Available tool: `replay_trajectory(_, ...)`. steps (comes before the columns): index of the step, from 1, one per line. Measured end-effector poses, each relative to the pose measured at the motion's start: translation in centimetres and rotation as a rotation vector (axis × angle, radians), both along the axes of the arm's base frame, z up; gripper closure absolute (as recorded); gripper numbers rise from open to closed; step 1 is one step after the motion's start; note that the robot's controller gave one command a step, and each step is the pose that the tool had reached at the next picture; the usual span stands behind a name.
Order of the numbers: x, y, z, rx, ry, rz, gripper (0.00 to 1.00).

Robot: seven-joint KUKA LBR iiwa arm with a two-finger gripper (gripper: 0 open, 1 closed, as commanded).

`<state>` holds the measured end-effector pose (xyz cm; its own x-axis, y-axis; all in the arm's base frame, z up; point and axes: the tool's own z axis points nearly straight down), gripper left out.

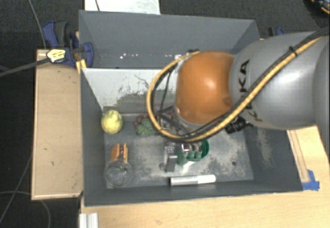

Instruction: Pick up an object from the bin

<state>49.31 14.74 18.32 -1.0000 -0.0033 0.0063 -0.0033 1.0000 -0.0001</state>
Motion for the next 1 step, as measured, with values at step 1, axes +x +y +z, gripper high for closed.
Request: replay_trajectory(1,0.2,-0.09,0.42,0.001,-0.008,-0.006,0.0)
